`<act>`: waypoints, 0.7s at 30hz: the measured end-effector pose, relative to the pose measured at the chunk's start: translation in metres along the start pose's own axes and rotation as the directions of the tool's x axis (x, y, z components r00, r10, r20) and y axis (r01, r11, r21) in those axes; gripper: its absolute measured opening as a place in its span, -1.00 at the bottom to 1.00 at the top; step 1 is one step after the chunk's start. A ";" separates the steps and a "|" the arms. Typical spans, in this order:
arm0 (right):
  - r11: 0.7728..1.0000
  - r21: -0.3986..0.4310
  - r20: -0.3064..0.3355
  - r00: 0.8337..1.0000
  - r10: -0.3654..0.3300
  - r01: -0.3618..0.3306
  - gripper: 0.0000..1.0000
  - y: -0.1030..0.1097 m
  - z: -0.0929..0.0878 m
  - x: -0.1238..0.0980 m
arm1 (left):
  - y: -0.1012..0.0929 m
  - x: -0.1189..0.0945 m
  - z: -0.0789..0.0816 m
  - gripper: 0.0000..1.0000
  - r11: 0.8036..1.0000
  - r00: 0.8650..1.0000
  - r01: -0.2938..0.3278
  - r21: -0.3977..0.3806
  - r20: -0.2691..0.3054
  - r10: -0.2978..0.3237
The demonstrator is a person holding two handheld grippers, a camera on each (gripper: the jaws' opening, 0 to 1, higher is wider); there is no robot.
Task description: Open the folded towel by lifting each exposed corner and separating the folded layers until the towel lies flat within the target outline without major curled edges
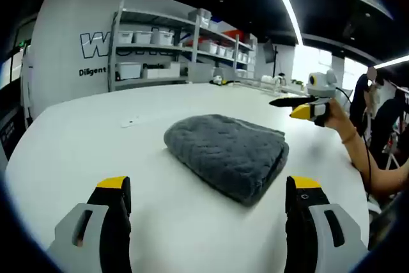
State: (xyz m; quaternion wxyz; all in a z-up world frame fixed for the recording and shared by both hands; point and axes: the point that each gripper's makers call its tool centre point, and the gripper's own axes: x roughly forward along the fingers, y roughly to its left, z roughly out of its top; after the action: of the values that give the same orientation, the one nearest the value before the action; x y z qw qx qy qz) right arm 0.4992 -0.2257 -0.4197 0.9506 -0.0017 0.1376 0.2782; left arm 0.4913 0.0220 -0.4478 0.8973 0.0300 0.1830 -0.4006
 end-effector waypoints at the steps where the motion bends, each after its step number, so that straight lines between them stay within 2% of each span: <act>1: 1.000 -0.001 0.000 1.000 0.000 0.000 0.99 0.000 0.000 0.000 | -0.001 0.000 -0.001 0.99 1.000 1.000 0.000 0.000 -0.001 0.000; 21: 1.000 -0.010 -0.026 1.000 0.007 -0.007 0.99 0.003 -0.005 0.000 | -0.001 -0.001 -0.003 0.99 1.000 1.000 0.001 0.000 -0.009 -0.001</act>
State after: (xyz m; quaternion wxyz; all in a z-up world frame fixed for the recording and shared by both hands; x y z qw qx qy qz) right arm 0.4961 -0.2239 -0.4245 0.9477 -0.0099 0.1485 0.2822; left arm 0.4892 0.0227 -0.4505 0.8963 0.0315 0.1871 -0.4009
